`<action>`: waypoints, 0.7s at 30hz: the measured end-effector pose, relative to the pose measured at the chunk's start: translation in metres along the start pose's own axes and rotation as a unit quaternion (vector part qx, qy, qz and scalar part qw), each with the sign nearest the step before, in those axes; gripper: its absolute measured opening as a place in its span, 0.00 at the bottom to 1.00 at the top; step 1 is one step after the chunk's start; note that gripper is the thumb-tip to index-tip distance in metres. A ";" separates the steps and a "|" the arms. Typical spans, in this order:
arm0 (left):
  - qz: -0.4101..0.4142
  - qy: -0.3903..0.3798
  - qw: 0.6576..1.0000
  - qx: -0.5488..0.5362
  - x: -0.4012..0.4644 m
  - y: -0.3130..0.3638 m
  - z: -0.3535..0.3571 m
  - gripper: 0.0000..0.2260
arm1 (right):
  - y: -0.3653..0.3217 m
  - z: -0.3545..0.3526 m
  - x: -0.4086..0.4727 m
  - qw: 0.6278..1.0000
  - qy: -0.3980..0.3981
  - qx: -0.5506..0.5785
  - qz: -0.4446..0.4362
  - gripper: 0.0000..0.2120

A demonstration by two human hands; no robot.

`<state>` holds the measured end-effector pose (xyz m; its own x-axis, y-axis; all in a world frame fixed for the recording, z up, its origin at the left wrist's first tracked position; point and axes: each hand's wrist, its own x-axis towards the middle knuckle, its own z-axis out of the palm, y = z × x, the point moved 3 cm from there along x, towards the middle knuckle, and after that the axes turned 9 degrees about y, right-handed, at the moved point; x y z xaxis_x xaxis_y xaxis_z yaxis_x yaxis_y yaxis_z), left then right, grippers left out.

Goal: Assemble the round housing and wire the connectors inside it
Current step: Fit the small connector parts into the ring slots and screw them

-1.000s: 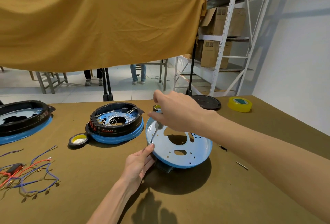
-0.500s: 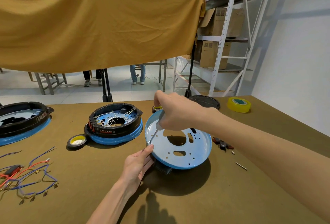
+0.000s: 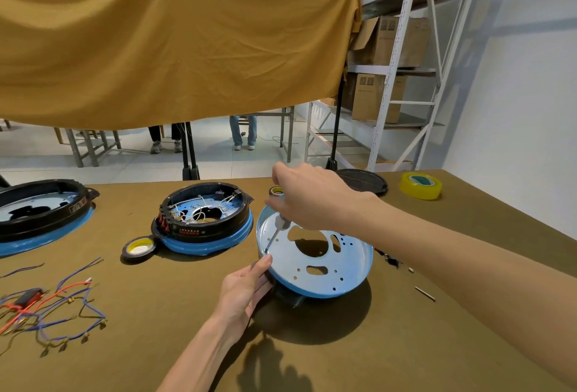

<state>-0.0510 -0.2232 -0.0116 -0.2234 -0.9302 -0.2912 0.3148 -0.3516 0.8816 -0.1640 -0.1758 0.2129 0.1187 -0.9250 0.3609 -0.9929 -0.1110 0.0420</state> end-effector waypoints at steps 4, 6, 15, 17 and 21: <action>0.002 -0.007 1.000 0.009 0.000 0.000 -0.001 0.25 | -0.001 -0.003 -0.001 0.994 -0.088 0.062 0.002 0.24; -0.001 -0.011 1.000 0.013 0.000 -0.001 -0.001 0.22 | -0.003 -0.004 0.001 1.000 -0.023 0.006 -0.014 0.17; 0.007 -0.009 1.000 0.017 0.007 -0.006 -0.002 0.17 | -0.004 -0.005 -0.002 0.997 -0.055 0.049 -0.010 0.18; 0.008 -0.011 1.000 0.015 0.007 -0.006 -0.002 0.17 | -0.006 -0.004 -0.001 1.000 -0.006 0.024 -0.012 0.13; 0.010 -0.015 1.000 0.011 0.007 -0.007 -0.003 0.19 | -0.006 -0.006 -0.001 0.992 -0.105 0.070 -0.009 0.21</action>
<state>-0.0521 -0.2280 -0.0210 -0.2458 -0.9332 -0.2621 0.2990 -0.3302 0.8953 -0.1577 -0.1724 0.2183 0.1487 -0.9760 0.1589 -0.9825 -0.1641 -0.0885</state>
